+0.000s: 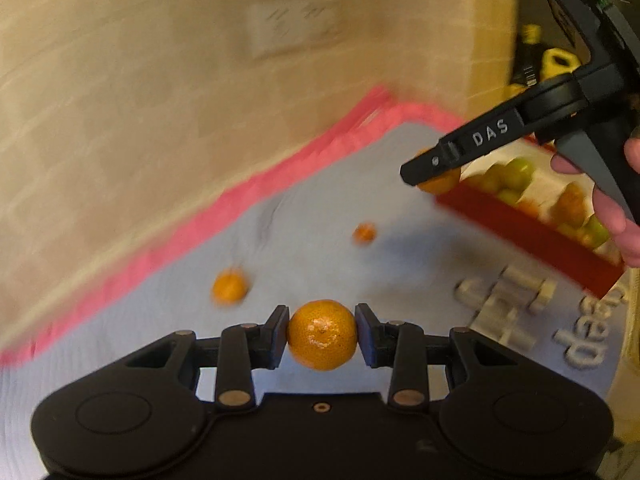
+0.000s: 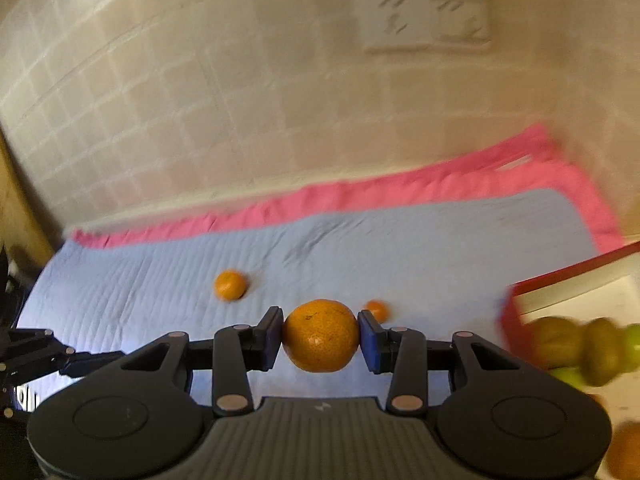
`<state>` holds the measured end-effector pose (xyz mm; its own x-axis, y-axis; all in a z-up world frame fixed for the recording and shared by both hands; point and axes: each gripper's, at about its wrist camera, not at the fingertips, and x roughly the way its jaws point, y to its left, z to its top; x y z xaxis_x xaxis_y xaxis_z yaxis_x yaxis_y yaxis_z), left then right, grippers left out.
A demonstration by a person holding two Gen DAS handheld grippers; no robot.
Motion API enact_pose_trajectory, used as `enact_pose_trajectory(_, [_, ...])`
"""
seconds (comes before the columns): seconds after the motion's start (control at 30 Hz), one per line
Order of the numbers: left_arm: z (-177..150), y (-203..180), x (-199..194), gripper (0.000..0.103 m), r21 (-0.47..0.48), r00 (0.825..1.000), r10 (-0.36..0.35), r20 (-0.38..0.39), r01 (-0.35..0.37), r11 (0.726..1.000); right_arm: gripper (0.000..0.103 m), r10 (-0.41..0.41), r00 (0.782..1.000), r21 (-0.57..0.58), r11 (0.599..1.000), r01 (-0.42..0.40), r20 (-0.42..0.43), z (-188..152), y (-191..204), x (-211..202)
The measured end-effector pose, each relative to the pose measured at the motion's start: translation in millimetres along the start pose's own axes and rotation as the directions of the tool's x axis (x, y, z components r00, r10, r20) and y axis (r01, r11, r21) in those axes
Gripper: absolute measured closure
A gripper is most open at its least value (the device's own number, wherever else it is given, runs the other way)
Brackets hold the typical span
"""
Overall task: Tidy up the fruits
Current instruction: 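Carry both oranges into the red box and open both grippers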
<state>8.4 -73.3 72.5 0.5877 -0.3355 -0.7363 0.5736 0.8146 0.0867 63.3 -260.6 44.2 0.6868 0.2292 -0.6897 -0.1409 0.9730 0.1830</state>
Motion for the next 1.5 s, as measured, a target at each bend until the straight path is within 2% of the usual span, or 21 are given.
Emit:
enact_pose_trajectory(0.2, [64, -43, 10, 0.060, 0.143, 0.987, -0.115, 0.110, 0.099, 0.985, 0.060, -0.132, 0.987, 0.083, 0.989, 0.125, 0.089, 9, -59, -54])
enact_pose_trajectory(0.4, [125, -98, 29, 0.059, 0.271, 0.951, -0.248, 0.183, 0.194, 0.943, 0.060, -0.288, 0.948, 0.195, 0.945, 0.261, 0.131, 8, -134, -99])
enact_pose_trajectory(0.53, [158, -135, 52, 0.059, 0.334, 0.919, -0.355, 0.173, 0.285, 0.898, 0.060, -0.349, 0.929, 0.288, 0.909, 0.302, 0.126, 4, -181, -123])
enact_pose_trajectory(0.63, [169, -164, 73, 0.059, 0.378, 0.905, -0.401, 0.140, 0.326, 0.867, 0.060, -0.371, 0.922, 0.348, 0.883, 0.314, 0.111, -4, -211, -131])
enact_pose_trajectory(0.77, [169, -196, 102, 0.059, 0.403, 0.885, -0.460, 0.069, 0.398, 0.824, 0.060, -0.389, 0.919, 0.390, 0.858, 0.335, 0.065, -17, -239, -124])
enact_pose_trajectory(0.9, [160, -219, 141, 0.059, 0.405, 0.872, -0.489, -0.031, 0.458, 0.792, 0.060, -0.362, 0.932, 0.434, 0.841, 0.322, 0.012, -34, -260, -107])
enact_pose_trajectory(1.17, [147, -247, 198, 0.059, 0.384, 0.863, -0.486, -0.141, 0.500, 0.776, 0.060, -0.297, 0.952, 0.496, 0.818, 0.290, -0.067, -53, -287, -65])
enact_pose_trajectory(1.4, [143, -255, 213, 0.059, 0.394, 0.855, -0.486, -0.179, 0.515, 0.761, 0.060, -0.264, 0.960, 0.525, 0.806, 0.274, -0.095, -60, -296, -43])
enact_pose_trajectory(1.5, [142, -256, 218, 0.059, 0.386, 0.853, -0.486, -0.187, 0.519, 0.763, 0.060, -0.262, 0.959, 0.526, 0.804, 0.279, -0.108, -61, -299, -37])
